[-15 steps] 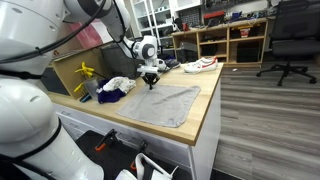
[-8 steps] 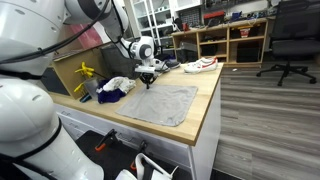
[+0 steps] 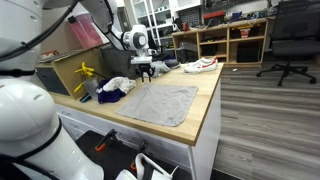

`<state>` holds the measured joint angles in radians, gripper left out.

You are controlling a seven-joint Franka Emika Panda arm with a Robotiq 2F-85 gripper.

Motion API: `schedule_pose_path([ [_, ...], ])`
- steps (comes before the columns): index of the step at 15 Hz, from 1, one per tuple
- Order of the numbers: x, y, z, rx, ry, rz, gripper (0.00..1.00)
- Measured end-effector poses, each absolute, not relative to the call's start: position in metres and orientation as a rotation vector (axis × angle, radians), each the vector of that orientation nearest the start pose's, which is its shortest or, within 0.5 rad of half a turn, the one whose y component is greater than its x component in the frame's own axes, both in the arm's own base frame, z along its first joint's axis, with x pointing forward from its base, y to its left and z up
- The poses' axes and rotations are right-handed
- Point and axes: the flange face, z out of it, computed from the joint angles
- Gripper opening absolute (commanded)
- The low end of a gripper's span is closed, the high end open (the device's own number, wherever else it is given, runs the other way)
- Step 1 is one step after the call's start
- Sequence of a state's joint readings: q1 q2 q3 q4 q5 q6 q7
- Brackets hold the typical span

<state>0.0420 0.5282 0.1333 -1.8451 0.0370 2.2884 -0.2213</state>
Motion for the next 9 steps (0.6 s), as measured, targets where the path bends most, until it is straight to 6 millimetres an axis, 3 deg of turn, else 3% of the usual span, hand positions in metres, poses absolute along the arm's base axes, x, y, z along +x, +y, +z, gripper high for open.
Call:
schedule_pose_path([
  [2, 0.611, 0.089, 0.264, -3.024, -0.534, 0.168, 0.99],
  [9, 0.545, 0.019, 0.348, -3.007, -0.377, 0.521, 1.00],
])
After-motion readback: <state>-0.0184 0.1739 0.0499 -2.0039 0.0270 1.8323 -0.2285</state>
